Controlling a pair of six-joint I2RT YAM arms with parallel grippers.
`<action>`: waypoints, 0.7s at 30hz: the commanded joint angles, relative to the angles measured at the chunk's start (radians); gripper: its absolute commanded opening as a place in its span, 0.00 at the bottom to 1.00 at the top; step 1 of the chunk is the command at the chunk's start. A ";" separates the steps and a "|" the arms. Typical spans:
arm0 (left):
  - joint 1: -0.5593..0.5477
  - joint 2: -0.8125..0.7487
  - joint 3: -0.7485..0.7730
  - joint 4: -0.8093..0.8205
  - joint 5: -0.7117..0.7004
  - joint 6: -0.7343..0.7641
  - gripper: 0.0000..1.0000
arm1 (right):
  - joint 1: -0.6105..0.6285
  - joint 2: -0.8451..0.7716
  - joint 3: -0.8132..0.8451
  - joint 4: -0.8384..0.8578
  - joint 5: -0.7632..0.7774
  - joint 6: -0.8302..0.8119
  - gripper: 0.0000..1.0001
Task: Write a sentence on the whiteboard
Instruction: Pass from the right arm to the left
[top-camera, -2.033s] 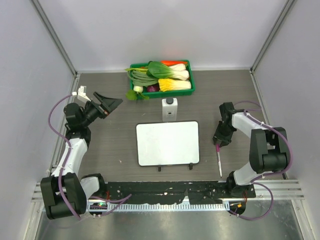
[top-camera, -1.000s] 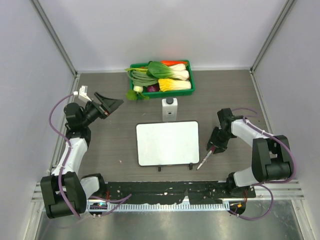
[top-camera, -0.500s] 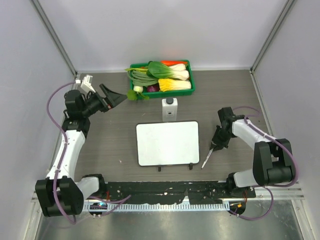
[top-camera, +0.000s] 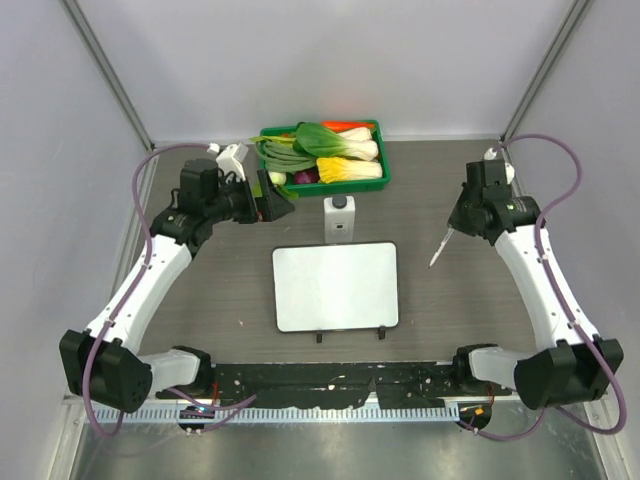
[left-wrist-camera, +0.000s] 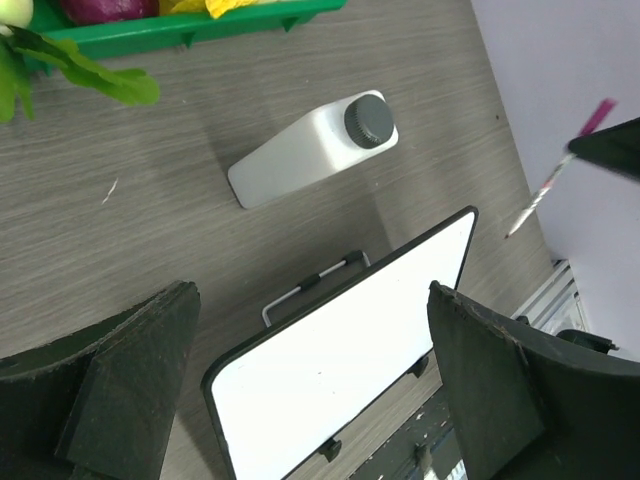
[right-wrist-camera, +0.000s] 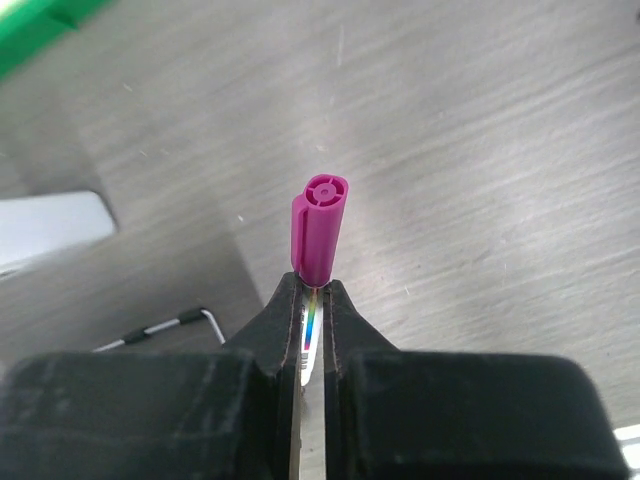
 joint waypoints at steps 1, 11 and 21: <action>-0.041 0.028 0.065 -0.012 -0.021 0.026 1.00 | -0.001 -0.092 0.089 0.027 -0.008 -0.052 0.01; -0.067 0.056 0.025 0.221 0.260 -0.098 0.97 | 0.001 -0.201 0.010 0.337 -0.512 -0.026 0.01; -0.099 0.110 -0.113 0.892 0.545 -0.480 0.94 | 0.114 -0.170 -0.081 0.669 -0.689 0.129 0.01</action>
